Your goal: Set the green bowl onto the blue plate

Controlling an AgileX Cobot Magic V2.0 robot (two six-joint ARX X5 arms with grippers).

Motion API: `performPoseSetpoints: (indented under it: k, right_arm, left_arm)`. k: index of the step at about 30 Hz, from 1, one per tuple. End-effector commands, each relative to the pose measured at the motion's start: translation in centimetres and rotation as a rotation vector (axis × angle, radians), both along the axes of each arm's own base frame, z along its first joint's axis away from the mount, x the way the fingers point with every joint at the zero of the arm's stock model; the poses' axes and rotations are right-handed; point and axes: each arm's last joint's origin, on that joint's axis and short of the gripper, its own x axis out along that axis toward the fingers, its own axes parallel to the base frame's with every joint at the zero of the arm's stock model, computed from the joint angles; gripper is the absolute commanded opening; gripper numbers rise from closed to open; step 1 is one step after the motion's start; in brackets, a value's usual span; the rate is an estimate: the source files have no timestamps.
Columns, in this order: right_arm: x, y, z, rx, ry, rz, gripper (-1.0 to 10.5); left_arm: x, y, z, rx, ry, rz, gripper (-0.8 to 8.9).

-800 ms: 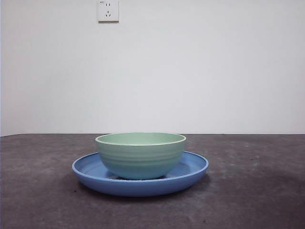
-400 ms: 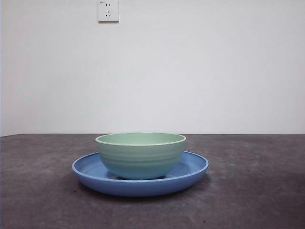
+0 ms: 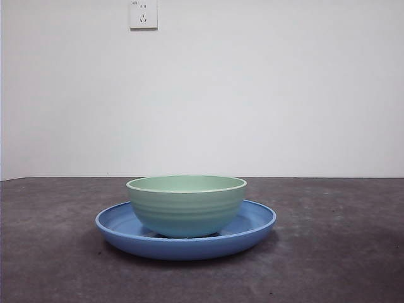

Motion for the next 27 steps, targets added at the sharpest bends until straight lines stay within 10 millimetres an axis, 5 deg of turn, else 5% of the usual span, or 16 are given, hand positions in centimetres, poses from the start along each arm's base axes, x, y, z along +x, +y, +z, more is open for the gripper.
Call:
performPoseSetpoints:
  k: [1, 27]
  right_arm:
    - [0.00, 0.01, -0.25, 0.006, 0.012, -0.001, 0.2]
    - [0.03, 0.00, 0.00, 0.006, -0.013, -0.002, 0.2]
  left_arm:
    - [0.09, 0.00, -0.74, 0.008, 0.025, 0.003, 0.19]
    - [0.09, 0.00, -0.74, 0.008, 0.025, 0.003, 0.19]
